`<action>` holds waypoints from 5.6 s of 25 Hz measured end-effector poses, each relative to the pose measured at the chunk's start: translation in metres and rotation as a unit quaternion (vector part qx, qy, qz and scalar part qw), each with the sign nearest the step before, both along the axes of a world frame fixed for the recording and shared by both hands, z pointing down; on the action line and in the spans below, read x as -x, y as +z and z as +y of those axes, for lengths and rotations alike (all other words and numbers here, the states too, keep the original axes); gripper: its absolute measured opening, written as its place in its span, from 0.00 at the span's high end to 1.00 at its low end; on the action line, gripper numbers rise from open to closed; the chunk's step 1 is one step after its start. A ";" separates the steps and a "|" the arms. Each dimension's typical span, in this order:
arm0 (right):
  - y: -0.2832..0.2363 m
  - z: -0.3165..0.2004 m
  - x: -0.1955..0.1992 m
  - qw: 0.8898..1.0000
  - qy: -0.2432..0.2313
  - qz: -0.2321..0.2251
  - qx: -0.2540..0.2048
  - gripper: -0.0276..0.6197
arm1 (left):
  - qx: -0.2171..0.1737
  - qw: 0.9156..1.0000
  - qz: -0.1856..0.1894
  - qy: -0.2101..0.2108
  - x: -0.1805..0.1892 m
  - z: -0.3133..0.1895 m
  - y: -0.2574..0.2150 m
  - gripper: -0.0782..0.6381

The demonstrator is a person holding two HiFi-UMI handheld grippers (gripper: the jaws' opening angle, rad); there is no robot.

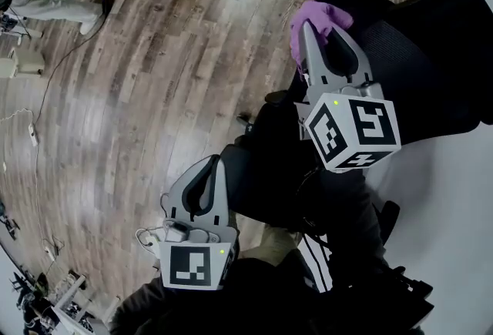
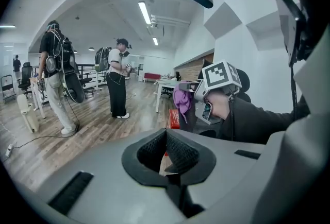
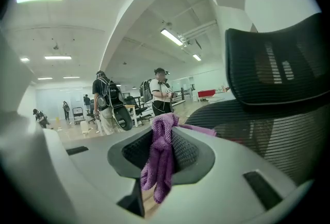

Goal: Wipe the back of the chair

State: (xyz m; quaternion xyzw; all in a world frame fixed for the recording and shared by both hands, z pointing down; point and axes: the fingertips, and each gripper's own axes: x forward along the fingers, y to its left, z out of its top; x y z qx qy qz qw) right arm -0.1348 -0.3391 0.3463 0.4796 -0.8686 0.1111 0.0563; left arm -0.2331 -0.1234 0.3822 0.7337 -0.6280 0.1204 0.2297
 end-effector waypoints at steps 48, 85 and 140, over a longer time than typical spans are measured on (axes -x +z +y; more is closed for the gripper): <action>0.117 0.068 -0.139 0.997 0.064 -0.002 0.053 0.82 | 0.056 0.987 -0.042 0.147 -0.137 0.037 0.077 0.88; 0.108 0.103 -0.342 0.979 0.199 0.003 0.049 0.82 | 0.011 0.964 -0.036 0.265 -0.281 0.041 0.060 0.88; 0.239 0.192 -0.455 0.950 0.276 0.034 0.139 0.82 | 0.107 0.950 -0.043 0.291 -0.351 0.093 0.145 0.88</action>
